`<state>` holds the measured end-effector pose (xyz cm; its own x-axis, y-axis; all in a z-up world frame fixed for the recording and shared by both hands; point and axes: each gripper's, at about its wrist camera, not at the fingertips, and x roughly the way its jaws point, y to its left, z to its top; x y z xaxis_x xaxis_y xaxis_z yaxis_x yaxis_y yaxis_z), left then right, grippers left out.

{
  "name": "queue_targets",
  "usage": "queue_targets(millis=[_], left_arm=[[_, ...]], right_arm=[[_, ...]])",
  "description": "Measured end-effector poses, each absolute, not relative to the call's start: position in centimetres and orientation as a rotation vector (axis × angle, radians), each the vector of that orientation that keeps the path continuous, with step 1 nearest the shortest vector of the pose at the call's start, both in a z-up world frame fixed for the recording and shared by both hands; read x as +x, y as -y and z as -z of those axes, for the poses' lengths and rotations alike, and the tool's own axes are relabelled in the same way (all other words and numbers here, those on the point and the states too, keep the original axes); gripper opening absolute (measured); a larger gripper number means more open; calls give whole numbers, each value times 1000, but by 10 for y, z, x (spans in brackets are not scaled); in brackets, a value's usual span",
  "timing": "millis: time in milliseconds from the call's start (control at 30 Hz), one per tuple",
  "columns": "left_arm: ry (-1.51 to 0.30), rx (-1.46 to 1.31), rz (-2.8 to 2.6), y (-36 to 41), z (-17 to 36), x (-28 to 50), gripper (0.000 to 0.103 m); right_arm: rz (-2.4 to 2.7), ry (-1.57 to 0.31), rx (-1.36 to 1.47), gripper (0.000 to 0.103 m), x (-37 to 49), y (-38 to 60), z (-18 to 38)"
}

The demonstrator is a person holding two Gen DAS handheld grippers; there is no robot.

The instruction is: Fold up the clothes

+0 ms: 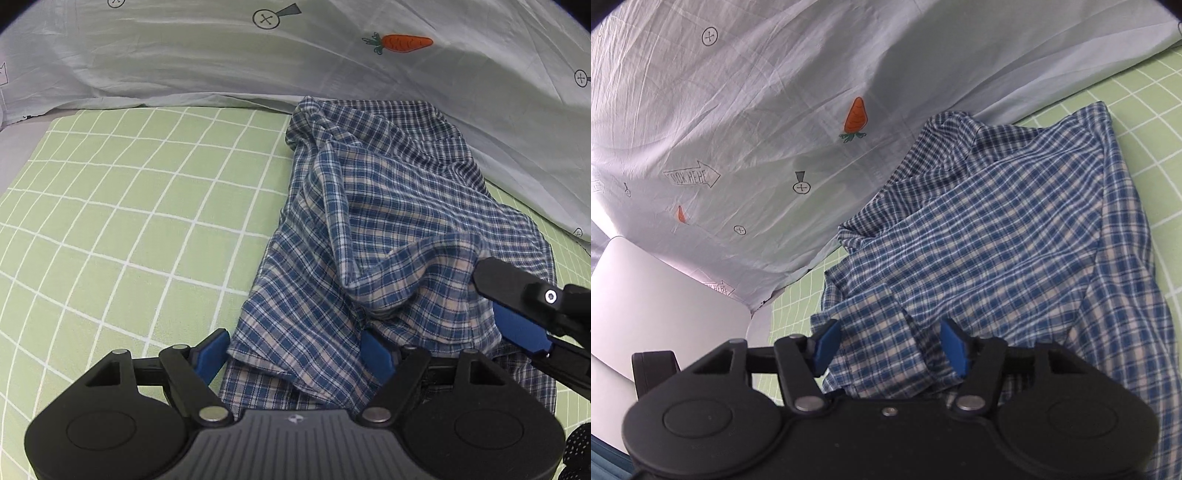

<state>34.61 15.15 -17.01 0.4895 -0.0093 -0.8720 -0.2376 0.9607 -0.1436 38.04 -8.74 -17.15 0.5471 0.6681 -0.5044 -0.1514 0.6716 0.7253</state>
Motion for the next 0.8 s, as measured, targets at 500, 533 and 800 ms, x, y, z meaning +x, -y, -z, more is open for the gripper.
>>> queue_targets(millis=[500, 533, 800], left_arm=[[-976, -199, -105, -146, 118, 291, 78], [-972, -191, -93, -144, 115, 281, 78], [-1018, -161, -10, -123, 122, 195, 78]], right_arm=[[-303, -819, 671, 4, 313, 107, 134], [-283, -816, 673, 4, 302, 110, 131], [-186, -800, 709, 2, 215, 118, 121]])
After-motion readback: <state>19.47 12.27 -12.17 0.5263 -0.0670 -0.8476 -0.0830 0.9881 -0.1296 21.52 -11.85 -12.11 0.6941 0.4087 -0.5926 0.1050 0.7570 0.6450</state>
